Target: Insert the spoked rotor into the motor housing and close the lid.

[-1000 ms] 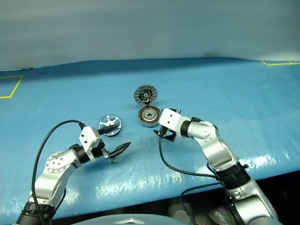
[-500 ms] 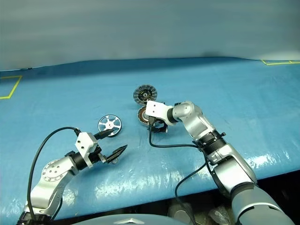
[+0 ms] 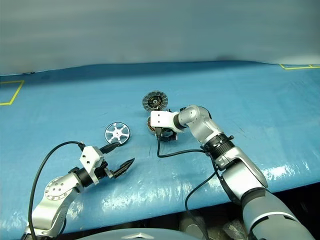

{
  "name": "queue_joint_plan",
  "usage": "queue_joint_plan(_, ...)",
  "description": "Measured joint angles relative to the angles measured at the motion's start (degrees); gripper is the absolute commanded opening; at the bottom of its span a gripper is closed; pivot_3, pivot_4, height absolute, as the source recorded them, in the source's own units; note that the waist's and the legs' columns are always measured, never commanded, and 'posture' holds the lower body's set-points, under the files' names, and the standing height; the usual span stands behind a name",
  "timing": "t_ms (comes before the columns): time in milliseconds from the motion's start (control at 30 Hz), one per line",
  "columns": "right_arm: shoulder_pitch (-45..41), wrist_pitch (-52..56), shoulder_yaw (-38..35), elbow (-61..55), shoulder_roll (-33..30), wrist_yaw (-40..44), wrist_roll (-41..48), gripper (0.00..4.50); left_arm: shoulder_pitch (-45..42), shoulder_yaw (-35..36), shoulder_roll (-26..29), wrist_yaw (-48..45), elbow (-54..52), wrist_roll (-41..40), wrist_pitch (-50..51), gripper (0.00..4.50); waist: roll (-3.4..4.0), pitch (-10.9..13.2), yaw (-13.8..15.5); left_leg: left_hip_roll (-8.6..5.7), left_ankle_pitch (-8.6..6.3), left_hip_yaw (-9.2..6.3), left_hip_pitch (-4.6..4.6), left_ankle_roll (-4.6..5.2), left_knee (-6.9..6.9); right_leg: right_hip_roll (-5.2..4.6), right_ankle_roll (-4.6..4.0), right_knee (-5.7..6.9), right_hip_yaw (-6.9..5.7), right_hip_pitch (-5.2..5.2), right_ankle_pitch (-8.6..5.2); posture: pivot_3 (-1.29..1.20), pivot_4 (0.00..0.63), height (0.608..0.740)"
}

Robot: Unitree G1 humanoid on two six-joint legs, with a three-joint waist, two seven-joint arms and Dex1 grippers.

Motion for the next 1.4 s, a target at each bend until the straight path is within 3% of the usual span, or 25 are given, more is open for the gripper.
queue_joint_plan(500,1.6,0.4,-3.0,-6.8,-3.8,3.1,1.5,4.49,0.4,-0.3,0.1,-0.1,0.0,0.2,-0.3,4.50,0.04,0.0,0.0,0.01,-0.05,0.00,0.00,0.07,0.00,-0.01,-0.05,0.01,-0.01,-0.01,-0.02,0.00,0.150,0.740)
queue_joint_plan(967,2.4,0.0,-2.6,-1.2,-0.4,0.5,-0.3,4.49,-0.3,-1.4,0.1,0.0,0.0,1.1,0.7,4.50,0.05,0.0,0.1,0.00,-0.04,0.00,0.01,0.07,0.00,-0.01,-0.05,0.01,-0.01,0.01,-0.02,0.00,0.150,0.740)
queue_joint_plan(1200,1.1,-1.7,-1.4,-0.6,-0.6,1.5,-2.7,2.36,0.0,-1.4,0.0,0.1,0.0,1.7,0.7,4.50,0.05,0.0,0.1,0.00,-0.04,-0.01,0.05,0.06,0.00,0.00,-0.06,0.01,-0.01,0.04,-0.03,0.00,0.150,0.740)
queue_joint_plan(1400,2.8,2.2,-0.7,-6.1,-2.0,2.2,-4.6,2.36,0.4,-1.6,-0.4,0.1,0.0,1.8,0.7,4.50,0.05,0.0,0.3,-0.02,-0.04,-0.03,0.06,0.07,0.00,-0.04,-0.09,-0.01,-0.01,0.08,-0.05,0.00,0.150,0.740)
